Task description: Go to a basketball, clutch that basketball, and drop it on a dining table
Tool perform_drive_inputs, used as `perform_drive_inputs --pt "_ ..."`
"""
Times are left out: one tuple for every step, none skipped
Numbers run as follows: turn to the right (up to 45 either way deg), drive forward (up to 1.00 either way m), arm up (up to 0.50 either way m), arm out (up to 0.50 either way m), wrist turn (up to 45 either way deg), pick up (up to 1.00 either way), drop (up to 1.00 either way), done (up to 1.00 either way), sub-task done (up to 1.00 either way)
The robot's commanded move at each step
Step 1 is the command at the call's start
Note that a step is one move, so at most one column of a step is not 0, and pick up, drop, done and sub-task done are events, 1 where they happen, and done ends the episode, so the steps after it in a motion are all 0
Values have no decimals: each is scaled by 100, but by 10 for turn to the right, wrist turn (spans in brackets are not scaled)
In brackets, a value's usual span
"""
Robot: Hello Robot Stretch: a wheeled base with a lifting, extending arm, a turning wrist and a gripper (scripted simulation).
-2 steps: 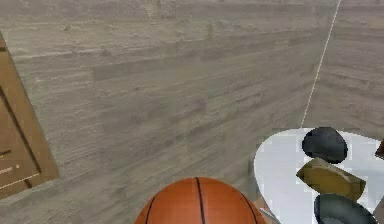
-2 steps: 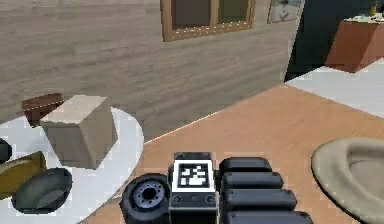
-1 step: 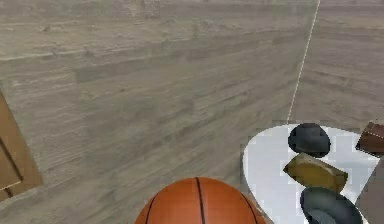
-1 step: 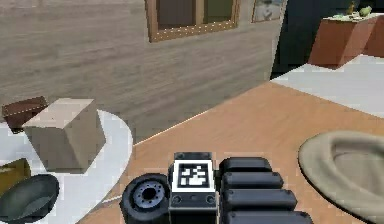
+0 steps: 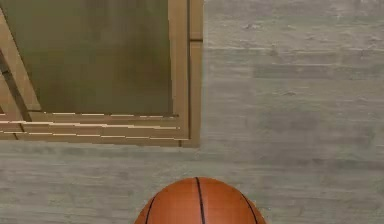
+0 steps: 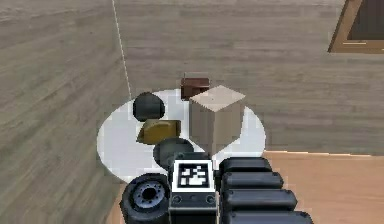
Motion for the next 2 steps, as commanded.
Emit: perform_drive_inputs --pt "-450 0 0 0 0 0 0 0 0" --pt "-450 0 0 0 0 0 0 0 0"
